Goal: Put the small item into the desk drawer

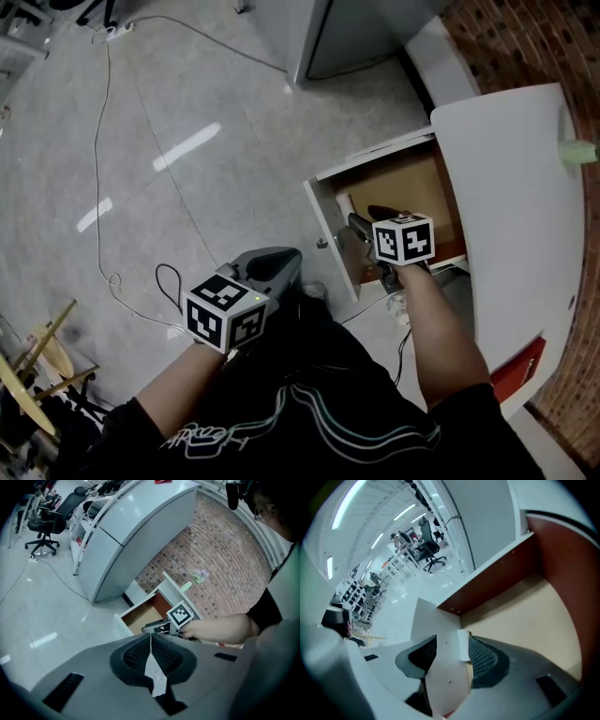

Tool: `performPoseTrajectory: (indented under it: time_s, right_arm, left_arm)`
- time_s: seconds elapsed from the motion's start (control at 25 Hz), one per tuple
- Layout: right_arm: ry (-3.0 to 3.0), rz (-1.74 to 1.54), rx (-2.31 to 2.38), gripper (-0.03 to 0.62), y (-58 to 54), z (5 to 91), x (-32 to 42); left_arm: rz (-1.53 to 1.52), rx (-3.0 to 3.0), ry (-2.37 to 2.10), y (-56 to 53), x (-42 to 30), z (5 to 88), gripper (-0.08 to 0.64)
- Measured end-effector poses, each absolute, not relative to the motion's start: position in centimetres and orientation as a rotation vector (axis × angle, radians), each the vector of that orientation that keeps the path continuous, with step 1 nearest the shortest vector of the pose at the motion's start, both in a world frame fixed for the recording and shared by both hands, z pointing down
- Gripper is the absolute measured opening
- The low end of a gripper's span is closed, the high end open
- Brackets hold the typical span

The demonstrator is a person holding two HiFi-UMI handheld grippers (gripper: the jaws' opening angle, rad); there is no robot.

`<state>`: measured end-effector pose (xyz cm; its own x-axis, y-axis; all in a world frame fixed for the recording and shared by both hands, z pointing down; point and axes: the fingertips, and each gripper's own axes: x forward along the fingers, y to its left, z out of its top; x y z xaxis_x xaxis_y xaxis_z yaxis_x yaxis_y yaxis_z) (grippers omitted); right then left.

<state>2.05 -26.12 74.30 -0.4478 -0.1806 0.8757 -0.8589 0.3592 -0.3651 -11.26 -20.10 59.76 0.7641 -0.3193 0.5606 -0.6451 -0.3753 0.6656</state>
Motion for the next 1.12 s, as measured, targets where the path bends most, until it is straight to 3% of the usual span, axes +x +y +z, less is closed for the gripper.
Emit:
performPoseTrajectory:
  time_s: [0.16,0.24,0.56,1.12]
  right_arm:
    - [-1.983,1.073,0.906,0.205,-25.4,67.6,0.8]
    - [-2.060,1.037,0.901,0.164,-24.8,63.8,0.4]
    - [-2.398,0.903,0.956,0.101,-18.6,46.5,1.5]
    - [-2.908,0.635,0.842,0.055,-1.7,23.0,4.3]
  left_arm:
    - [0.390,2.005,-0.722,-19.4,-11.5,56.1,0.029]
    - [0.368,2.019,-0.732,-18.9,-11.5,54.2,0.029]
    - [0.285,2.154,-0.760,-14.7,-9.6,43.5,0.029]
    - [0.064,2.452,-0.787,-1.2,-1.9,22.3,0.028]
